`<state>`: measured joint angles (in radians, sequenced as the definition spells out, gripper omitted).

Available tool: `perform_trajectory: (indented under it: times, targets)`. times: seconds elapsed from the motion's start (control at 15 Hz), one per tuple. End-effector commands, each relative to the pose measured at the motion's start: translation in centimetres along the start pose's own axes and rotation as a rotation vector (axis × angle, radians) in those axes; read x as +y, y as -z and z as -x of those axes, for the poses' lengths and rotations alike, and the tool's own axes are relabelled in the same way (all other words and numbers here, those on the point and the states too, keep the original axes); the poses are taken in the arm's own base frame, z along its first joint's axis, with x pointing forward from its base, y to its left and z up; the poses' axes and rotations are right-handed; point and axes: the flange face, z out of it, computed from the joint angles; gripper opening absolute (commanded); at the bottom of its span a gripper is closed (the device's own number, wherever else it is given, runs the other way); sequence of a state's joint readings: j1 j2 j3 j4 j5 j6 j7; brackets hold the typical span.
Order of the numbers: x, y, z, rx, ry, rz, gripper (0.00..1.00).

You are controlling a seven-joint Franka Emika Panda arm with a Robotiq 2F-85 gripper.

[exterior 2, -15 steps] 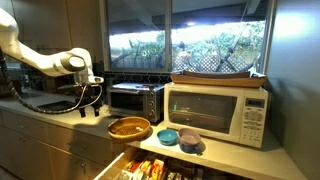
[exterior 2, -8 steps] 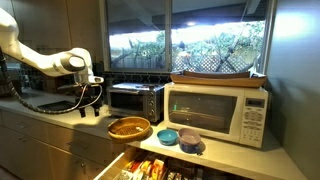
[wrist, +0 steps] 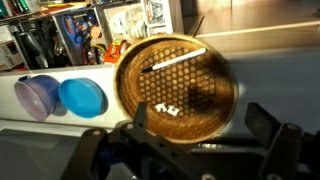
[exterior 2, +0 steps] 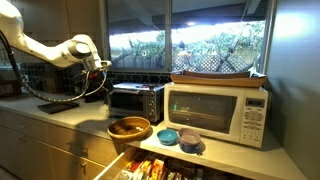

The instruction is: Move the orange sharpie from the top of the oven to the drawer

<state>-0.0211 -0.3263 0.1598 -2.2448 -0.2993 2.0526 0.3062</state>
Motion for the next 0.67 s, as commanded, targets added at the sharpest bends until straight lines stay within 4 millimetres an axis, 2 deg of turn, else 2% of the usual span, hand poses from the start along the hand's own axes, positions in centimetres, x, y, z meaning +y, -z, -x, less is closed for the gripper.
perform_trajectory:
  times: [0.0,0.07,0.13,0.33,0.4,0.47,0.53,0.6]
  targets:
    - [2.4,4.1,-4.0,0.114,-0.17,0.037,1.0]
    - [1.6,2.7,-2.0,0.069,-0.093,0.024,1.0]
    - [2.1,3.6,-2.6,0.088,-0.107,0.022,1.0]
    - [1.8,3.2,-2.4,0.079,-0.099,0.023,1.0]
    - [1.6,2.9,-2.8,0.056,-0.148,0.035,1.0]
    - [1.9,3.3,-4.6,0.095,-0.252,0.064,1.0]
    - [2.2,3.7,-5.6,0.102,-0.303,0.051,1.0]
    - [3.0,4.8,-7.2,0.107,-0.365,0.038,1.0]
